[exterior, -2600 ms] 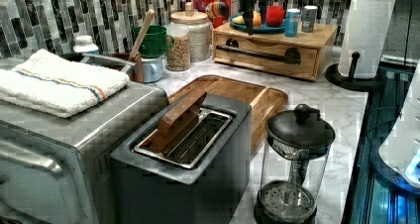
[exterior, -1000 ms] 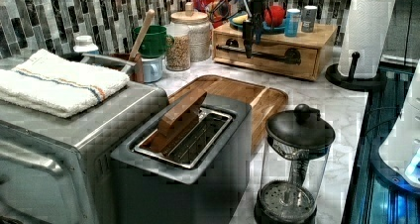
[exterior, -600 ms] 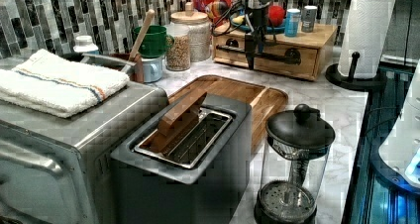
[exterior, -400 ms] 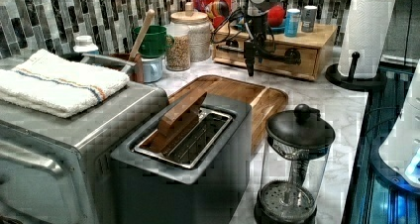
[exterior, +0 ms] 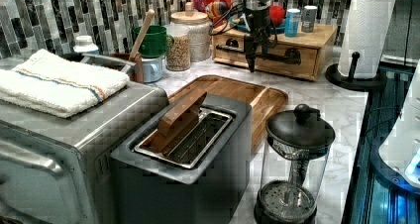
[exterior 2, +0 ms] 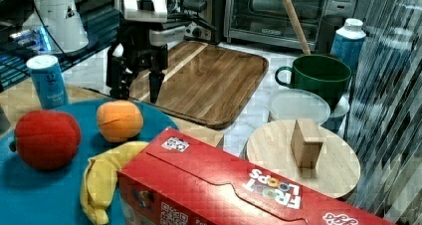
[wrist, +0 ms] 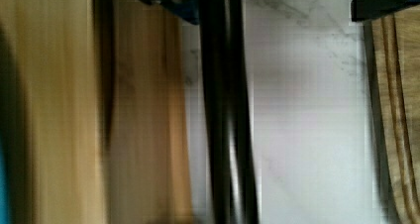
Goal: Open the drawer.
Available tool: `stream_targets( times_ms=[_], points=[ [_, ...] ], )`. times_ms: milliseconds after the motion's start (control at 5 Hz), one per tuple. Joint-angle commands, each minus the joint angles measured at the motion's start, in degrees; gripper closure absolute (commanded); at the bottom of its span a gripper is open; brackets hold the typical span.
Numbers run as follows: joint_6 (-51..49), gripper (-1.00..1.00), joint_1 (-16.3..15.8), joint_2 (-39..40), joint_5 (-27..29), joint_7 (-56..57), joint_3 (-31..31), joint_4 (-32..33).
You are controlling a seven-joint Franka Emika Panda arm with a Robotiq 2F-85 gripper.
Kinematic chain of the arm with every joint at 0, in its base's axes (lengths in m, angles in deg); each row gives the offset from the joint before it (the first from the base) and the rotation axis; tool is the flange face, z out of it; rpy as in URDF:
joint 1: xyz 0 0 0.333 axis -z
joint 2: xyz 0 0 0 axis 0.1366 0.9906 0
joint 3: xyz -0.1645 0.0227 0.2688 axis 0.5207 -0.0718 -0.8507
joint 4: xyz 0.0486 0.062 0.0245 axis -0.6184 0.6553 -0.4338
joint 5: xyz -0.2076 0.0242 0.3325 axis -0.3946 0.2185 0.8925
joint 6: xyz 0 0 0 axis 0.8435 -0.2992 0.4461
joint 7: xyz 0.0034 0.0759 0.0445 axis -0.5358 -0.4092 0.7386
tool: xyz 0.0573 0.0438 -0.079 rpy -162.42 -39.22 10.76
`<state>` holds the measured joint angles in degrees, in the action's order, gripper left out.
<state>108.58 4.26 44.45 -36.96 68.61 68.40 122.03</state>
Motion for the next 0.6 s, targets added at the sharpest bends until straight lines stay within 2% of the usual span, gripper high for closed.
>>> stream_targets(
  times_ms=[200, 400, 600],
  points=[
    [7.11, -1.00, -7.94, 2.83, 1.09, -7.96, -7.67, -1.07],
    [9.65, -1.00, -8.85, 4.56, 0.74, -10.94, -8.10, -0.97],
    [7.35, -1.00, -9.51, 2.62, 4.55, -12.19, -11.09, -0.05]
  ],
)
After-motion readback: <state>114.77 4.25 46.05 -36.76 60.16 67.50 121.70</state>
